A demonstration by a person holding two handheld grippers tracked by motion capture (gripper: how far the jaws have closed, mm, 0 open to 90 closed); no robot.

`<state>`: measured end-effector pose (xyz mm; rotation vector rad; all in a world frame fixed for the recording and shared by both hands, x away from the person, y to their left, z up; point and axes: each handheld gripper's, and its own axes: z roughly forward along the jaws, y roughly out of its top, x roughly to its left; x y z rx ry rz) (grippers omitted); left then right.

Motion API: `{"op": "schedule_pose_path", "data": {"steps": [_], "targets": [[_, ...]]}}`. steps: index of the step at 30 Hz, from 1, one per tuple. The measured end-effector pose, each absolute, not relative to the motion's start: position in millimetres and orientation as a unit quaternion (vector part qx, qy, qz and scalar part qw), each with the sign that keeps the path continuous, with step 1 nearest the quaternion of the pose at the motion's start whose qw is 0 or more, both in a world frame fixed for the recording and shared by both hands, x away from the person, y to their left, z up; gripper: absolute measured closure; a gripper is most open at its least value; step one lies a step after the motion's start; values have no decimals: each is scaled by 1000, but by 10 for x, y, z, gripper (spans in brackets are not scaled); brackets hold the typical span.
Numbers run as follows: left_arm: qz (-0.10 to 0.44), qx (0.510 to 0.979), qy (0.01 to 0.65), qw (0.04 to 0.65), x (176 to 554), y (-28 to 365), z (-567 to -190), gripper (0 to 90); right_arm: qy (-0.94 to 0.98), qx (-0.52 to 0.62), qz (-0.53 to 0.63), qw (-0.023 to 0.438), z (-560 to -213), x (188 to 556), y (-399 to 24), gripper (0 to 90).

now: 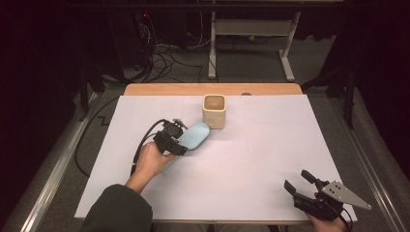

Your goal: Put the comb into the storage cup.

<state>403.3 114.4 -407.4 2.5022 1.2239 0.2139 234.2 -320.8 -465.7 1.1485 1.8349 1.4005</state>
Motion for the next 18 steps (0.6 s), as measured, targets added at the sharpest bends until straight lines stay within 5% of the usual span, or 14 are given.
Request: {"op": "schedule_pose_path", "data": {"steps": [6,18], "targets": [[70,883,434,165,4110,1158,-4143,462,684,427,522,278,-4657,2343,-3209,258],[50,888,432,151,4174,1122,-4260,488,685,427,519,280,-4657,2339,-3207,261]]}}
